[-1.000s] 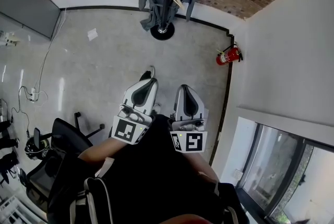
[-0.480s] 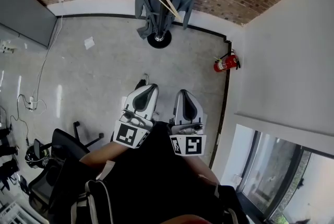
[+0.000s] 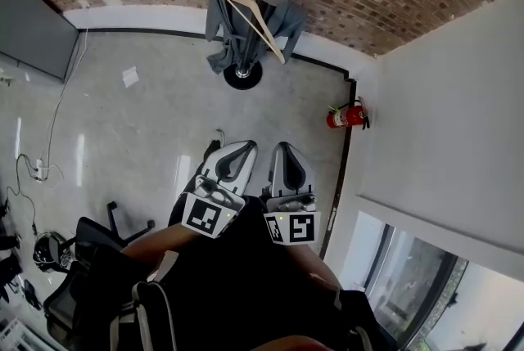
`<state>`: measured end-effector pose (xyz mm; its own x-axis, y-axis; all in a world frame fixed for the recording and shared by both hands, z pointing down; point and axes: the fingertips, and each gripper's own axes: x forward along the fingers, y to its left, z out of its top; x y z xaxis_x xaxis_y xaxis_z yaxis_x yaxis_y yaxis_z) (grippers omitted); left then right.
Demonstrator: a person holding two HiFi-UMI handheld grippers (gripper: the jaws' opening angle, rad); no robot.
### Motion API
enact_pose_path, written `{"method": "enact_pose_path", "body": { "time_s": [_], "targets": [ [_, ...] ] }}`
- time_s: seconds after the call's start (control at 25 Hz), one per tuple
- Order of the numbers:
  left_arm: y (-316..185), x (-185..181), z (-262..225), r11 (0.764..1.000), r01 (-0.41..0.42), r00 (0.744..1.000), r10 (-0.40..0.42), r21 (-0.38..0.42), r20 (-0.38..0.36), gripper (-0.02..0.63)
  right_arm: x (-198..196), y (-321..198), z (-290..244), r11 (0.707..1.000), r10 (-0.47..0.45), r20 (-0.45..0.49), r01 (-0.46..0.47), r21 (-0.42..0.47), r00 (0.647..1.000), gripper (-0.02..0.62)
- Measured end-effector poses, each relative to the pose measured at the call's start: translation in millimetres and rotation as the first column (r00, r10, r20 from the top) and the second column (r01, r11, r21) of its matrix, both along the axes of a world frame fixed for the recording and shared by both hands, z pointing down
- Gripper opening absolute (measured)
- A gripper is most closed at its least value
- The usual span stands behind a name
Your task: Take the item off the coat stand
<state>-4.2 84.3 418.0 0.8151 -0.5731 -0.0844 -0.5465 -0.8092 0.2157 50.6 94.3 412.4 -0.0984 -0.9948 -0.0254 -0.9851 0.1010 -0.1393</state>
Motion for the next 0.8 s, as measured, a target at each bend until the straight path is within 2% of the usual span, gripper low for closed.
{"method": "enact_pose_path", "body": {
  "time_s": [0.2,0.4,0.8],
  "targets": [
    [-59,-2,-11,1.000,0.006,1.000,-0.006,-0.003,-0.030,0.018,-4,-56,-8,1.000,-0.002,0.016,0.002,-0.018,1.000,0.020],
    [-111,-1,-19,1.000,-0.022,0.999,0.021,-0.006,-0.047,0.018,-2,-104,-15,0.999,0.037,-0.004,-0.037,-0.013,0.999,0.020],
    [-170,16,-18,0.994,-0.106,0.994,0.107,0.018,-0.034,0.018,16,-155,-3,0.991,0.126,-0.022,-0.127,-0.046,0.992,0.020]
  ]
}}
